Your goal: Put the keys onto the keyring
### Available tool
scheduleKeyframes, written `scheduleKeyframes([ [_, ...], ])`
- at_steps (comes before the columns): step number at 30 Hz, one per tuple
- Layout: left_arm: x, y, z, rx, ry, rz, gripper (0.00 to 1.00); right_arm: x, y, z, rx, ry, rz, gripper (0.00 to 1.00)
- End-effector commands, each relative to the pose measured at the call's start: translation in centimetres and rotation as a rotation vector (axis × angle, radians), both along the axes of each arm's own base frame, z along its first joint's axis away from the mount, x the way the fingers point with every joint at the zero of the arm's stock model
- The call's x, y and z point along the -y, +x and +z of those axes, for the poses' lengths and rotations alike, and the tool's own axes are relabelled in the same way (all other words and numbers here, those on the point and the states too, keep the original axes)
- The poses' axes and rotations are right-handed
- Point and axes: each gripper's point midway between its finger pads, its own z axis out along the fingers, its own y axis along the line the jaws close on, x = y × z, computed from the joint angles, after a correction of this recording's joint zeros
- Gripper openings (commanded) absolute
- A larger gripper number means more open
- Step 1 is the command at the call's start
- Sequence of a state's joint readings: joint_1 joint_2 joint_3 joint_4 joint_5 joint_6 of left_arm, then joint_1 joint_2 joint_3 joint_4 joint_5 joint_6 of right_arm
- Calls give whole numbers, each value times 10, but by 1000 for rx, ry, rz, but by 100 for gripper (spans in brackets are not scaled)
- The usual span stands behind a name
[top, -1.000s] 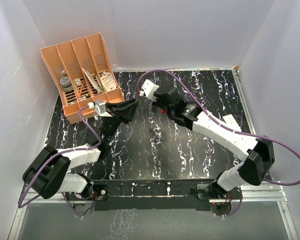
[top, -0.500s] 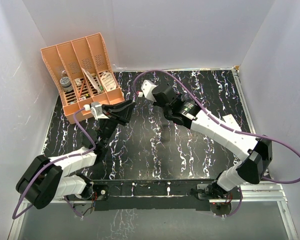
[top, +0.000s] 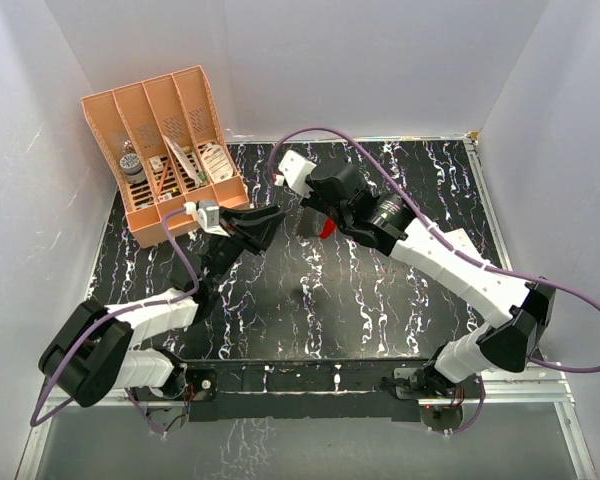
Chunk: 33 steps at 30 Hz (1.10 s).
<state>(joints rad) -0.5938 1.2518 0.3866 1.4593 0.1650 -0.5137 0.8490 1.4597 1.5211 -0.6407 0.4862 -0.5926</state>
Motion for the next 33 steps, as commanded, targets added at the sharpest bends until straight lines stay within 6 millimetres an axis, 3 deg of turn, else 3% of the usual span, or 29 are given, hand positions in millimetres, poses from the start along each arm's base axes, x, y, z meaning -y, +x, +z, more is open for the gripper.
scheduleKeyframes([
  [1,15,-8,17,59,-3,-94,33,-18,-2,29,8,143,34,0],
  [6,19,-4,16,60,5,-94,34,-30,1,25,-31,177,53,0],
  [14,32,9,22,110,102,-91,37,-27,3,10,-31,108,75,0],
  [18,45,11,18,142,172,-131,37,-27,1,11,-36,122,104,0],
  [21,57,15,4,132,225,-180,38,-29,-3,16,-34,134,128,0],
  [27,66,26,-9,139,278,-179,38,-31,-11,22,-43,155,175,0],
  [33,69,39,-3,176,282,-136,39,-31,-17,19,-55,152,206,0],
])
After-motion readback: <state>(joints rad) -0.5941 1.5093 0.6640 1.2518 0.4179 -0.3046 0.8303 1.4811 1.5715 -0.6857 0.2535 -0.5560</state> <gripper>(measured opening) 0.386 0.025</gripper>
